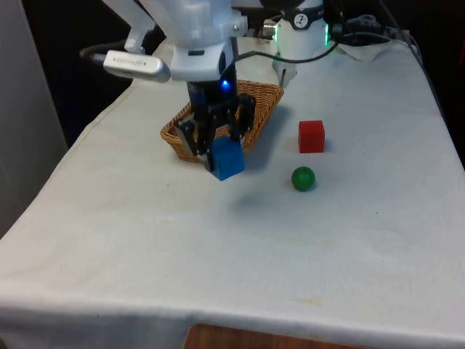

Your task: Place all non-red objects into the basket.

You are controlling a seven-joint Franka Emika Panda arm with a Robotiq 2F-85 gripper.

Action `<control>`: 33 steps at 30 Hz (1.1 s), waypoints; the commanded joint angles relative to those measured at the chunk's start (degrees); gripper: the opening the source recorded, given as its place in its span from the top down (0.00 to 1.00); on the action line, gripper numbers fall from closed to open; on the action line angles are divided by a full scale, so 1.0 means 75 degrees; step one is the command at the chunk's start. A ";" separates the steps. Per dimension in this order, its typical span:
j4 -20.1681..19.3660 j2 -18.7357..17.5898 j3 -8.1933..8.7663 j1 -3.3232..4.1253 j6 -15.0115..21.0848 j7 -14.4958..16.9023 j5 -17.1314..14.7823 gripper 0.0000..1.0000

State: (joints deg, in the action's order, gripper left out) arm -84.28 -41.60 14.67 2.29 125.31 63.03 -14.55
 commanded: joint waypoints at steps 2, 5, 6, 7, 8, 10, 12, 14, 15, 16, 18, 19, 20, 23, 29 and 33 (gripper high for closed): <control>-0.0038 0.0069 0.0000 0.0000 -0.0046 -0.0015 0.0000 0.99; -0.0199 0.0328 0.0015 0.0008 -0.0138 -0.0145 -0.0038 0.99; -0.0237 0.0428 0.0023 0.0015 -0.0214 -0.0222 -0.0038 0.99; -0.0252 0.0474 0.0023 0.0015 -0.0237 -0.0260 -0.0038 0.99; -0.0260 0.0512 0.0031 0.0015 -0.0275 -0.0298 -0.0046 0.99; -0.0267 0.0558 0.0038 0.0015 -0.0321 -0.0344 -0.0046 0.99; -0.0260 0.0657 0.0046 0.0015 -0.0435 -0.0481 -0.0046 0.99; -0.0252 0.0710 0.0053 0.0015 -0.0504 -0.0573 -0.0046 0.99; -0.0252 0.0733 0.0053 0.0015 -0.0527 -0.0611 -0.0046 0.99; -0.0252 0.0772 0.0061 0.0015 -0.0558 -0.0657 -0.0046 0.99; -0.0244 0.0825 0.0069 0.0015 -0.0619 -0.0756 -0.0038 0.99; -0.0214 0.0772 0.0046 0.0000 -0.0611 -0.0710 -0.0031 0.99; -0.0244 0.0863 0.0069 0.0015 -0.0657 -0.0802 -0.0038 0.99; -0.0237 0.0985 0.0084 0.0015 -0.0779 -0.0993 -0.0038 0.99; -0.0206 0.1092 0.0076 0.0000 -0.0886 -0.1199 -0.0031 0.99; -0.0229 0.1245 0.0099 0.0008 -0.1016 -0.1459 -0.0053 0.99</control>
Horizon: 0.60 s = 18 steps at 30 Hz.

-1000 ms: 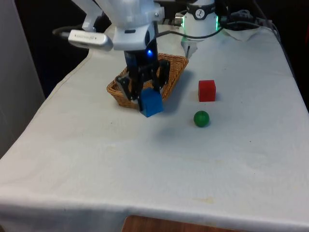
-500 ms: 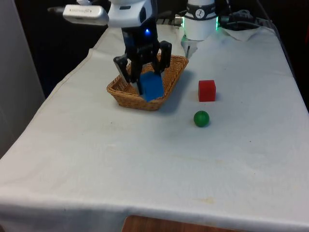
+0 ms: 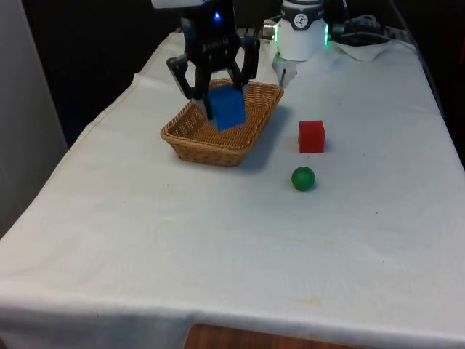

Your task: Place all non-red objects into the basket.

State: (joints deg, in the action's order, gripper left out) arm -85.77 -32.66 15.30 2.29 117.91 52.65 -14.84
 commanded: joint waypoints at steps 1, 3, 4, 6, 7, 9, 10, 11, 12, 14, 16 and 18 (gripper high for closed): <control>-0.0031 0.0076 0.0023 0.0008 -0.0046 -0.0115 -0.0023 0.99; 0.0000 0.0046 0.0008 0.0000 -0.0046 -0.0092 -0.0008 0.99; -0.0031 0.0122 0.0023 0.0015 -0.0092 -0.0206 -0.0031 0.99; -0.0023 0.0168 0.0038 0.0015 -0.0138 -0.0351 -0.0038 0.99; -0.0023 0.0183 0.0038 0.0015 -0.0153 -0.0397 -0.0046 0.99; -0.0023 0.0199 0.0046 0.0015 -0.0160 -0.0497 -0.0053 0.99; -0.0023 0.0206 0.0046 0.0015 -0.0160 -0.0550 -0.0053 0.99; -0.0015 0.0222 0.0046 0.0015 -0.0160 -0.0642 -0.0061 0.99; -0.0015 0.0222 0.0053 0.0015 -0.0160 -0.0695 -0.0061 0.99; -0.0015 0.0229 0.0053 0.0015 -0.0160 -0.0741 -0.0061 0.99; -0.0023 0.0237 0.0053 0.0015 -0.0153 -0.0833 -0.0061 0.99; -0.0015 0.0237 0.0053 0.0015 -0.0145 -0.0940 -0.0061 0.99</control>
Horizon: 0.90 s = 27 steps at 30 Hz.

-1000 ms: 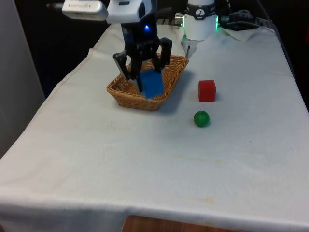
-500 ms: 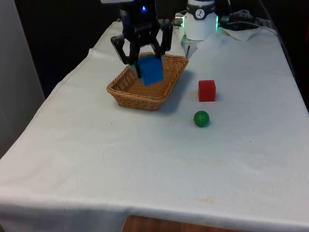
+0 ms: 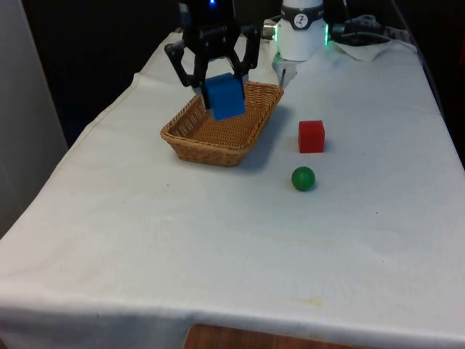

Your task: Place all non-red objects into the basket.

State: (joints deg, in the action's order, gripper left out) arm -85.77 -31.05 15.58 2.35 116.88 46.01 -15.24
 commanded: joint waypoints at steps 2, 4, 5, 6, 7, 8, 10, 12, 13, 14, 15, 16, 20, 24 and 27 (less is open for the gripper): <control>-0.0015 0.0023 0.0023 0.0008 0.0000 -0.0222 -0.0008 0.99; 0.0000 0.0000 0.0000 0.0000 0.0000 -0.0222 0.0000 0.99; -0.0008 0.0023 0.0023 0.0008 0.0008 -0.0321 -0.0008 0.99; -0.0015 0.0023 0.0015 0.0008 0.0008 -0.0336 -0.0008 0.99; -0.0015 0.0023 0.0008 0.0000 0.0008 -0.0328 -0.0015 0.99; -0.0023 0.0023 0.0000 -0.0008 0.0008 -0.0298 -0.0031 0.99; -0.0046 0.0031 0.0000 0.0000 0.0023 -0.0298 -0.0038 0.99; -0.0015 0.0000 0.0008 0.0000 0.0000 -0.0298 -0.0015 0.99; -0.0069 0.0038 0.0000 0.0000 0.0038 -0.0306 -0.0046 0.99; -0.0107 0.0061 0.0008 0.0008 0.0046 -0.0321 -0.0038 0.99; -0.0145 0.0092 0.0023 0.0008 0.0046 -0.0336 -0.0038 0.99; -0.0191 0.0115 0.0031 0.0015 0.0053 -0.0359 -0.0038 0.99; -0.0451 0.0290 0.0038 0.0038 0.0092 -0.0474 -0.0015 0.99; -0.0634 0.0413 0.0038 0.0053 0.0115 -0.0535 -0.0015 0.99; -0.0863 0.0565 0.0038 0.0076 0.0145 -0.0634 -0.0015 0.99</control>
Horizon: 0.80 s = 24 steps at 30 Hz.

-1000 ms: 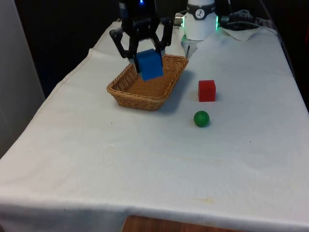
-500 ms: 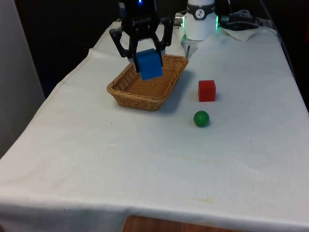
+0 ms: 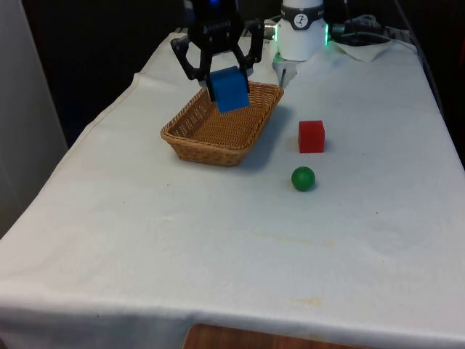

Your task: Place all non-red objects into the basket.

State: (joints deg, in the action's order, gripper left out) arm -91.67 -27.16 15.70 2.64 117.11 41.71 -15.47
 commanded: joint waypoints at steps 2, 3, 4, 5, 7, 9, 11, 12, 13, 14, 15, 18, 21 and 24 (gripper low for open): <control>-0.0183 0.0122 0.0023 0.0046 0.0122 -0.0115 0.0015 0.99; -0.0092 0.0053 0.0000 0.0008 0.0000 -0.0053 0.0000 0.99; -0.0229 0.0153 0.0023 0.0046 0.0122 -0.0138 0.0015 0.99; -0.0275 0.0191 0.0023 0.0053 0.0130 -0.0168 0.0015 0.99; -0.0420 0.0290 0.0023 0.0069 0.0130 -0.0260 0.0015 0.99; -0.0519 0.0359 0.0023 0.0076 0.0138 -0.0321 0.0015 0.99; -0.0611 0.0420 0.0023 0.0084 0.0145 -0.0374 0.0015 0.99; -0.0657 0.0451 0.0023 0.0084 0.0145 -0.0405 0.0015 0.99; -0.0573 0.0397 0.0000 0.0053 0.0015 -0.0351 0.0000 0.99; -0.0741 0.0512 0.0023 0.0092 0.0145 -0.0474 0.0015 0.99; -0.0772 0.0535 0.0023 0.0092 0.0145 -0.0497 0.0008 0.99; -0.0879 0.0611 0.0023 0.0092 0.0138 -0.0604 0.0008 0.99; -0.0970 0.0657 0.0023 0.0092 0.0145 -0.0726 0.0000 0.99; -0.1024 0.0672 0.0023 0.0092 0.0160 -0.0840 -0.0008 0.99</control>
State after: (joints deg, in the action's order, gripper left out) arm -98.72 -22.40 15.70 3.15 117.28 35.98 -15.47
